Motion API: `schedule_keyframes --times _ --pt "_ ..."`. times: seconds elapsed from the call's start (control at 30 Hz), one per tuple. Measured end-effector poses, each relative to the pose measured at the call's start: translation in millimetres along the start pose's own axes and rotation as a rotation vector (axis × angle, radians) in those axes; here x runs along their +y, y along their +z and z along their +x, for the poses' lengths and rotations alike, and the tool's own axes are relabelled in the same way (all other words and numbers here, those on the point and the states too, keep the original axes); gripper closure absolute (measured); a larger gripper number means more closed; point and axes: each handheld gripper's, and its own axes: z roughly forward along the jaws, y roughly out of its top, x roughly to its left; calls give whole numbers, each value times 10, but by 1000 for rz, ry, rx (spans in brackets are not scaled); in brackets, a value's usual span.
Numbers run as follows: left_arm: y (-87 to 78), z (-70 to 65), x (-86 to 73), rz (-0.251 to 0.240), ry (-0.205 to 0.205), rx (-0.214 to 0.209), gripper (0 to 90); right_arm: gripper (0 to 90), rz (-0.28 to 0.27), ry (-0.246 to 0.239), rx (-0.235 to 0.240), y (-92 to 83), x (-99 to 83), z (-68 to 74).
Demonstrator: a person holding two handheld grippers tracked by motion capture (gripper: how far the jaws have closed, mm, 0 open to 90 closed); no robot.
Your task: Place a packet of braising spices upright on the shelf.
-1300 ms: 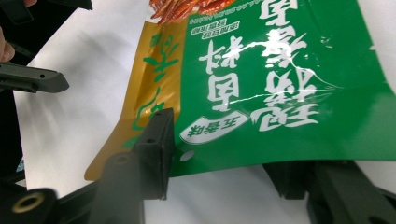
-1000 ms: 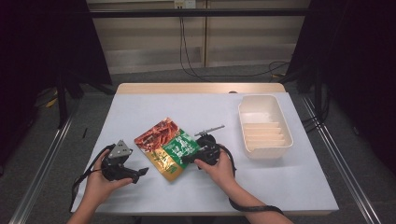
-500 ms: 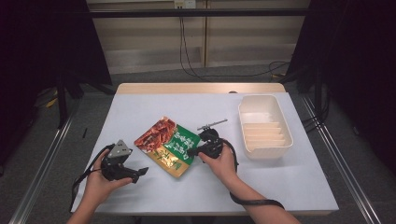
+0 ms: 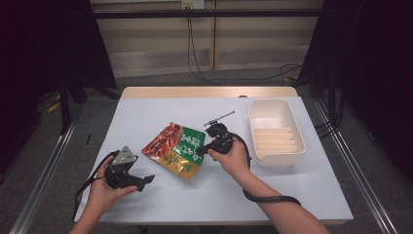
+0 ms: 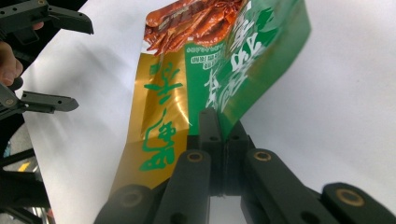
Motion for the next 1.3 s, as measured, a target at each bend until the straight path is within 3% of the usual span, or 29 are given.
schedule_keyframes --times 0.33,0.47,0.6,1.3 --pt "-1 -10 1 -8 -16 3 69 900 40 -37 -27 -226 190 53" --pt "-6 -2 3 4 -4 4 69 900 74 -59 -49 -351 296 86" --pt "0 -5 1 -13 -18 2 69 900 105 -79 -61 -445 388 109" --pt "-10 -6 1 -15 -20 11 69 900 164 -87 -77 -844 814 127"
